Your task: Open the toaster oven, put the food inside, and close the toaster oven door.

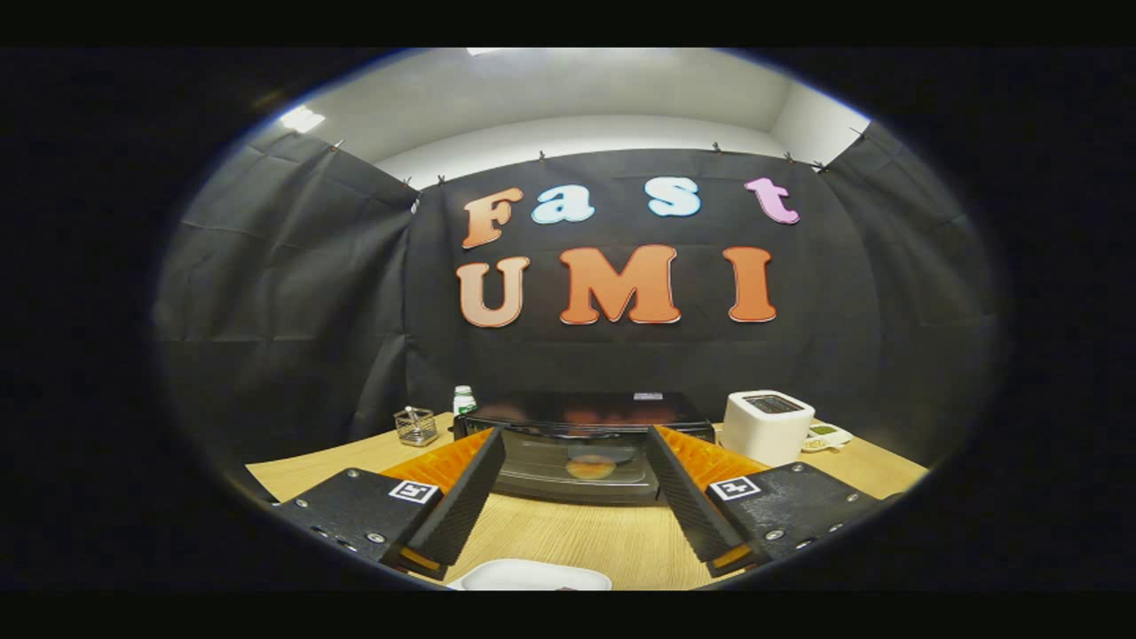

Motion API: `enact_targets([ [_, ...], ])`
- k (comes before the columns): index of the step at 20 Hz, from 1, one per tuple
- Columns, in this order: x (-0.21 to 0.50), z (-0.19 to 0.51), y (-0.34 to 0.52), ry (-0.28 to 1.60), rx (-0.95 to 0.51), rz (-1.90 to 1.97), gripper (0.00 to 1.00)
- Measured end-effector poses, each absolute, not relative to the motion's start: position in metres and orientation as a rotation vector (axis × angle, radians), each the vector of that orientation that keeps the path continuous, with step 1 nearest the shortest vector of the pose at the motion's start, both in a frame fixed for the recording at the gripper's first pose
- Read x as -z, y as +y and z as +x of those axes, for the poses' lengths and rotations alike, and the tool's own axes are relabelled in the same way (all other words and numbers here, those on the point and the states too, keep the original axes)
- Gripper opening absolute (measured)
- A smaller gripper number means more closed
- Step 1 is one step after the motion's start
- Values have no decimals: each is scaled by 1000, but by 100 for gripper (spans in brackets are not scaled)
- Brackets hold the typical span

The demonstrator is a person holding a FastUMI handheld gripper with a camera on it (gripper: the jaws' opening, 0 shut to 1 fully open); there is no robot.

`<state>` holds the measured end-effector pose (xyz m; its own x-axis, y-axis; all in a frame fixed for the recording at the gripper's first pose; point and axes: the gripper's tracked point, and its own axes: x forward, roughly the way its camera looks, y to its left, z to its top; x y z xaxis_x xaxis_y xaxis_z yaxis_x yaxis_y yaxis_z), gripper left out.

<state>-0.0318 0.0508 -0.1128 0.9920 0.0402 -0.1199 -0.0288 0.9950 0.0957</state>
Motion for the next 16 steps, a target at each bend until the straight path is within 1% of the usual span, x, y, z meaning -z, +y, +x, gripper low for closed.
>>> enact_targets([
  [7, 85, -58, 55, 11, -61, 117, 95],
  [10, 96, -58, 53, 29, -40, 94, 96],
  [16, 85, -64, 48, -15, -9, 107, 96],
])
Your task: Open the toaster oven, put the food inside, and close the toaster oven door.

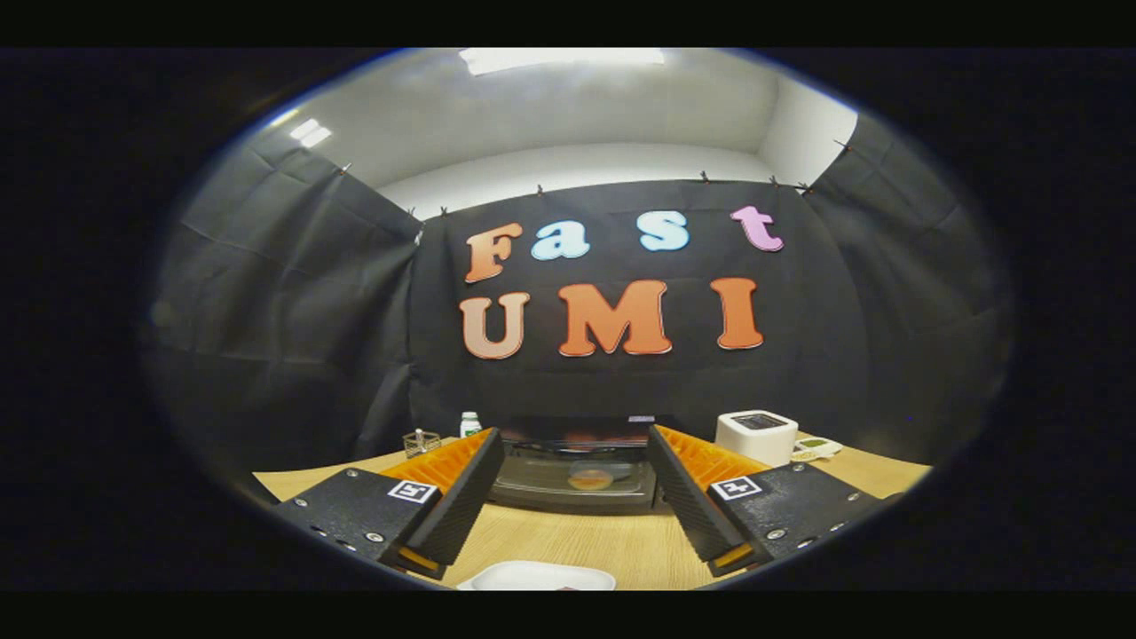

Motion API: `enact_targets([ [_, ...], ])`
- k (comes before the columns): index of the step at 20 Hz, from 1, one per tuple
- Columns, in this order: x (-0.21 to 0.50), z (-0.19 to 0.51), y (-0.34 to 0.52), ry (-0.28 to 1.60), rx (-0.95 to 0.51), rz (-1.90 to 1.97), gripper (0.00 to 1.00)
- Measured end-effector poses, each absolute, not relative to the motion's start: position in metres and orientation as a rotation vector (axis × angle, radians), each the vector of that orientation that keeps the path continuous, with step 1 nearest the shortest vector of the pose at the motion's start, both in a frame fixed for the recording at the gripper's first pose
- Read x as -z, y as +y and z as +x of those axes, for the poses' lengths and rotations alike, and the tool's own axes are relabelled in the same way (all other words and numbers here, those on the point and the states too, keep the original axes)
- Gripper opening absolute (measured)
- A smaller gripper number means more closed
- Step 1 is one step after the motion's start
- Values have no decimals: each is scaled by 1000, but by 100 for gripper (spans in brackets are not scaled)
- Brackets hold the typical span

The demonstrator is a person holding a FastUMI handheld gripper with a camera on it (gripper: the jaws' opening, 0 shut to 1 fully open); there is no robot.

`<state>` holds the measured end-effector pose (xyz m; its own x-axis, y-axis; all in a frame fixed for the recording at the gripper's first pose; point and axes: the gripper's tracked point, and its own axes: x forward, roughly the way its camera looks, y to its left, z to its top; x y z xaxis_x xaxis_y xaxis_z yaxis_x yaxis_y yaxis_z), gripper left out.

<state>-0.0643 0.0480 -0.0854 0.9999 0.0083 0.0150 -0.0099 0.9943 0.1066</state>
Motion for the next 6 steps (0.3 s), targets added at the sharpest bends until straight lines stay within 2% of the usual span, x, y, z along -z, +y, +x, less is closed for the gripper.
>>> enact_targets([
  [6, 80, -68, 45, -43, 9, 100, 96],
])
